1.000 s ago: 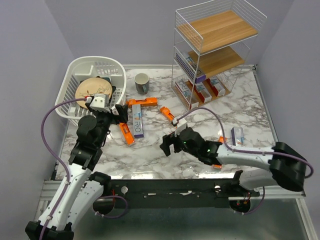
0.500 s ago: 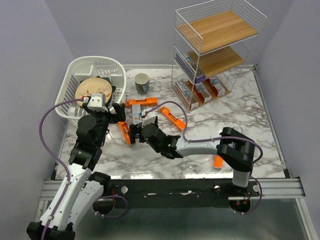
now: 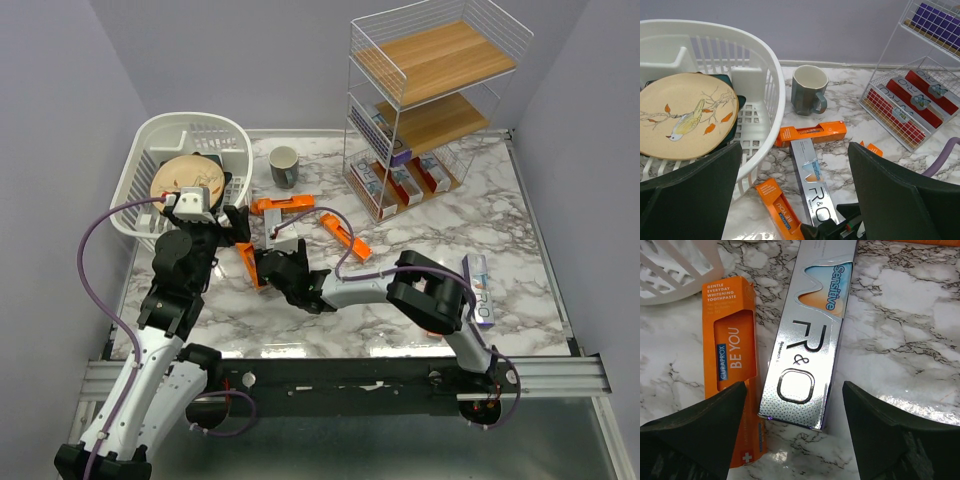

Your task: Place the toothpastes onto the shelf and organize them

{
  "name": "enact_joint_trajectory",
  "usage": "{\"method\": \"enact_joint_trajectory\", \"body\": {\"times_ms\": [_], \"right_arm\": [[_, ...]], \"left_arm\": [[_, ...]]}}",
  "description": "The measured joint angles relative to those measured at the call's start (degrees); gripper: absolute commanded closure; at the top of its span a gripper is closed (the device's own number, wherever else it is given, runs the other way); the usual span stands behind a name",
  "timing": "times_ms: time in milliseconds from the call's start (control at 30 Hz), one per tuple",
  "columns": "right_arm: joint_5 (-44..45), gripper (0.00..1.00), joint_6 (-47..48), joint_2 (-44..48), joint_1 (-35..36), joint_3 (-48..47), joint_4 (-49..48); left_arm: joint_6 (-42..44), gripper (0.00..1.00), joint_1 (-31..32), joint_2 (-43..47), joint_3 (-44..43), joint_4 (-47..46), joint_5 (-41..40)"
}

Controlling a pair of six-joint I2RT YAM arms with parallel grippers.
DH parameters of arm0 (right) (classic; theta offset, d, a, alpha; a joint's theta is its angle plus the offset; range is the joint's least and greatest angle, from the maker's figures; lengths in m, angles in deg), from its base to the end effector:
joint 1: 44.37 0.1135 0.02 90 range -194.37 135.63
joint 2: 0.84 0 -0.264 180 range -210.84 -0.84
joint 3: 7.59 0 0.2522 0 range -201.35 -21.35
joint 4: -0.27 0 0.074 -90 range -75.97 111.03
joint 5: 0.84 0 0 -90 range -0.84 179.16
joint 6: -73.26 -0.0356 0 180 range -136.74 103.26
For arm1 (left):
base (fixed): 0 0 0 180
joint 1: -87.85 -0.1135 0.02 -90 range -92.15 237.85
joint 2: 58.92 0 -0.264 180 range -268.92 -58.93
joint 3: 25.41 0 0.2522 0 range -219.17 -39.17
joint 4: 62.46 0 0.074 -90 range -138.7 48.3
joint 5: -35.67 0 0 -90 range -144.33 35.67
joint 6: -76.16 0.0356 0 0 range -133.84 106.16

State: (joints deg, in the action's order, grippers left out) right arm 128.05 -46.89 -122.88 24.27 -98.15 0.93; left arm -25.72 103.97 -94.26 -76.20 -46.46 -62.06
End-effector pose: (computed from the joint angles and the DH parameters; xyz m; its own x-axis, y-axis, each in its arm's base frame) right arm 0.1888 0.4214 0.1515 -0.4344 -0.0374 -0.9000 -0.3621 0.9221 0.1365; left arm 0.1522 -0.0390 0.3323 -0.0391 -0.2011 -0.9788 0.1409 0.9687 -0.2046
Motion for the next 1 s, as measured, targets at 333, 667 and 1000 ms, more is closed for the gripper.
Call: {"method": "enact_joint_trajectory", "body": {"times_ms": [333,667,1000], "right_arm": [[1.36,0.53,-1.14,1.88,-0.15,5.31,-3.45],[0.39,0.62,2.47,12.81,-0.5,21.86,-9.05],[-3.04,0.4,3.23,27.78,-0.5,42.38,-15.32]], "left_arm": [[0.0,0.01,-0.04,-0.85,0.0,0.02,0.07],[0.02,0.01,-0.04,-1.55,0.0,0.02,0.79],[0.02,0.01,-0.04,-2.08,0.0,0.02,1.33]]}}
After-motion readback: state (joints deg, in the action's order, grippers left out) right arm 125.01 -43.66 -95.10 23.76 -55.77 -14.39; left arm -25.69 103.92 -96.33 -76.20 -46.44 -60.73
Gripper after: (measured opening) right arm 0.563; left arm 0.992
